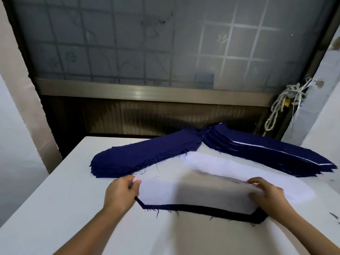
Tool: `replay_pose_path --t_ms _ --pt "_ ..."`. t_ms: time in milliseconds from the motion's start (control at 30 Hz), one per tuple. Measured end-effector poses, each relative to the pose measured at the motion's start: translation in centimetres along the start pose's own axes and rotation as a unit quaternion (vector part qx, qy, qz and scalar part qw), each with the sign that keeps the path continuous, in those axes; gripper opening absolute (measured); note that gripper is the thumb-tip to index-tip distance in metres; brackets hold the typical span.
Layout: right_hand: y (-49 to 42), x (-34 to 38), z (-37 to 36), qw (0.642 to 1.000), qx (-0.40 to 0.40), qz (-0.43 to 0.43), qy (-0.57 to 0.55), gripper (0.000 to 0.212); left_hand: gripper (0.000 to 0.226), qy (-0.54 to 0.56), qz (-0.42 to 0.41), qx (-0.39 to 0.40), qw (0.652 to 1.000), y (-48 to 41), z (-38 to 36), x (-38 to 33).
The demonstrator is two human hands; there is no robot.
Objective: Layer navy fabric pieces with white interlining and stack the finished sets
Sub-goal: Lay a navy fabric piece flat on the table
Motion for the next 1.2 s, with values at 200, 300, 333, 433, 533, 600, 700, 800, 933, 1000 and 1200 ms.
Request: replay_pose_path --t_ms 200,300,333,433,533,600,700,800,933,1000,1200 --pt "2.0 -0.6 0.5 0.994 -0.043 -0.02 -0.103 0.027 0.031 0.009 0.012 0.014 1.0 -0.3 0.0 0.1" --pt "2.8 -0.8 -0.8 0.993 -0.069 -0.031 -0.093 0.029 0.028 -0.001 0.007 0.003 1.0 -0.3 -0.1 0.3" --pt "2.8 -0.8 -1.2 0.994 -0.069 -0.031 -0.084 0.029 0.027 -0.007 0.005 0.0 1.0 -0.3 -0.1 0.3" --pt "2.4 -0.4 -1.8 0.996 -0.072 -0.02 -0.051 0.029 0.024 -0.02 0.0 -0.006 1.0 -0.5 0.1 0.2" --pt "1.8 0.0 -1.9 0.993 -0.109 -0.019 -0.038 0.031 0.025 -0.016 0.002 -0.007 1.0 -0.7 0.2 0.4" --pt "1.5 -0.2 -2.0 0.991 -0.126 -0.024 -0.04 0.031 0.025 -0.001 0.008 -0.006 1.0 -0.7 0.2 0.6" --pt "1.4 -0.7 -2.2 0.99 -0.132 -0.027 -0.046 0.03 0.022 0.025 0.011 0.009 1.0 -0.8 0.1 0.8" --pt "1.4 -1.0 -2.3 0.989 -0.137 -0.03 -0.057 0.028 0.019 0.035 0.004 0.012 0.999 -0.5 0.0 1.0" --pt "1.3 -0.8 -2.5 0.989 -0.147 -0.019 -0.001 0.023 0.021 0.007 -0.005 0.002 1.0 -0.5 -0.2 0.8" --pt "1.0 -0.8 -2.6 0.988 -0.152 -0.015 0.025 0.022 0.023 0.006 -0.001 -0.004 1.0 -0.7 -0.2 0.7" --pt "1.0 -1.0 -2.8 0.984 -0.168 -0.032 0.052 0.02 0.025 -0.012 -0.013 -0.021 1.0 -0.8 -0.3 0.8"
Point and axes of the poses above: each hand's wrist, its own y-axis away from the middle knuckle, its own z-axis out of the back of the hand, x = y × z, the point moved 3 cm from there along -y, towards the middle knuckle, and after that the axes turned 6 degrees about x, right-handed, at the moved point
